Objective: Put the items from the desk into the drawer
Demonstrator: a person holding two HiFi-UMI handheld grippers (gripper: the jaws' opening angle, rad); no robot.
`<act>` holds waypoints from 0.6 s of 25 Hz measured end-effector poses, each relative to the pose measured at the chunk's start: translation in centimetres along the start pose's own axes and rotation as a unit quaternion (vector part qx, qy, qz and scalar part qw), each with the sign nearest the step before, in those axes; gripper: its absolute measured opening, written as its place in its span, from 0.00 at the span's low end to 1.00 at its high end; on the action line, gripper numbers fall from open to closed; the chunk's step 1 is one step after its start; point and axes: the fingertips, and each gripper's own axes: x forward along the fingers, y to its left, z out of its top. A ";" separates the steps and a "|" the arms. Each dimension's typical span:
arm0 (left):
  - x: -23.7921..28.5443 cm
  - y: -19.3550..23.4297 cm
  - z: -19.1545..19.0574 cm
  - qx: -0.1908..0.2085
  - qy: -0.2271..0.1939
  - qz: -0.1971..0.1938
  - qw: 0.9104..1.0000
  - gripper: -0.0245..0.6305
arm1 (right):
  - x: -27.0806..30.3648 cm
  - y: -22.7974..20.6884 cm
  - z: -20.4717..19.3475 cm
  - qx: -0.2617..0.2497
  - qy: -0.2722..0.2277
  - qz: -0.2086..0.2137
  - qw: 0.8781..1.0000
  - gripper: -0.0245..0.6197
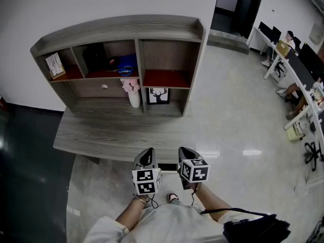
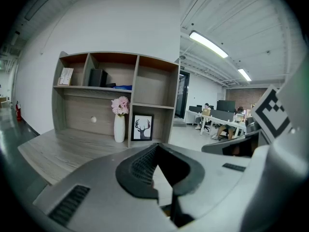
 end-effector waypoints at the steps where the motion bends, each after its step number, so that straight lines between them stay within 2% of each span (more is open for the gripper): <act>1: 0.0 0.0 0.0 0.001 0.000 0.000 1.000 0.03 | 0.0 -0.1 0.0 0.001 -0.001 0.000 1.000 0.04; 15: -0.1 0.4 -0.2 -0.003 0.002 0.000 1.000 0.03 | 0.4 0.4 0.2 0.002 -0.008 -0.007 1.000 0.04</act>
